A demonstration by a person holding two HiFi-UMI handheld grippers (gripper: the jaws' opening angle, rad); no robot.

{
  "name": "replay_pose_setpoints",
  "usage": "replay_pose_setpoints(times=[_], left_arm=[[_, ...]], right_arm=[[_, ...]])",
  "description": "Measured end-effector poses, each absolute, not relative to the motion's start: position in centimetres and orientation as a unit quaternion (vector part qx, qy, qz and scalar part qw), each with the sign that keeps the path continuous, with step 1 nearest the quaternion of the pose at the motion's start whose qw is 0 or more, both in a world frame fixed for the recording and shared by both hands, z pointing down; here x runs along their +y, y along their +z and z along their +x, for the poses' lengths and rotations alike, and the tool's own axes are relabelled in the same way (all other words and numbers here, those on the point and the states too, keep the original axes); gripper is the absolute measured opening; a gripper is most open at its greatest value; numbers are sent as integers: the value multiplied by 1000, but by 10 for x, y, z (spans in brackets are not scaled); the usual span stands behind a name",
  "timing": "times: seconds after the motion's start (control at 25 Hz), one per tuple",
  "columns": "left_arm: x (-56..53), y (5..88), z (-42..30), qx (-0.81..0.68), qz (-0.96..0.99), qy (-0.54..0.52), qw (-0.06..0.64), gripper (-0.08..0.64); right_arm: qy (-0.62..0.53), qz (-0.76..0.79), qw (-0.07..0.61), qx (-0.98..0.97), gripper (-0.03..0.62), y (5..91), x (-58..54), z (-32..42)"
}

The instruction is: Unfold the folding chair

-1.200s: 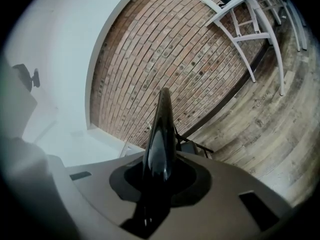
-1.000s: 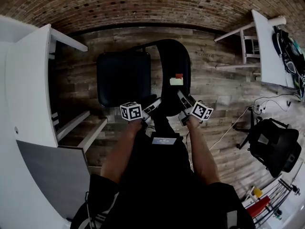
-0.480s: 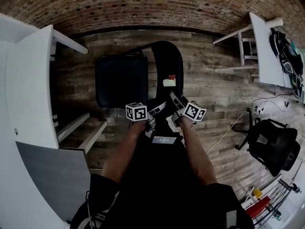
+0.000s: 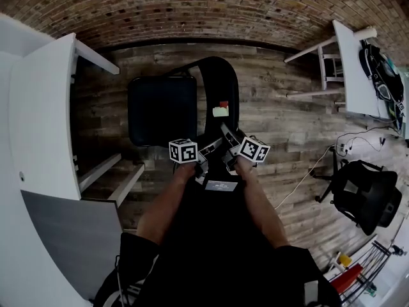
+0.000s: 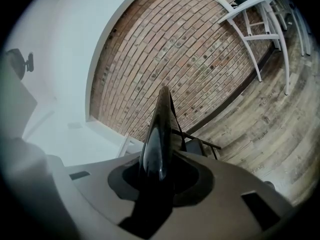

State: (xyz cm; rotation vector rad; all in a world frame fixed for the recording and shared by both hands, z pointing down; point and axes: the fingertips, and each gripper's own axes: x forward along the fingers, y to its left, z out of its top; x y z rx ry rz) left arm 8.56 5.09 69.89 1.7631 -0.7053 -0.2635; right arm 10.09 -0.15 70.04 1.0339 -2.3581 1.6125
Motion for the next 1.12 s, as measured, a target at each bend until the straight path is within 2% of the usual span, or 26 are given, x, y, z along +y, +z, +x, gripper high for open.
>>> replay_pose_setpoints(times=[0.44,0.88,1.12], left_arm=[[60,693,48,-313,746,-138,572,216],[69,698,13,-337,735,-142,571,216],[67,694,15,-342,725,-159,576,216]], right_arm=[[529,319,61,-784,123,694,12,55],[531,297,67,-791,156,691,19,19],[504,286,125,-806,156,700,21,22]])
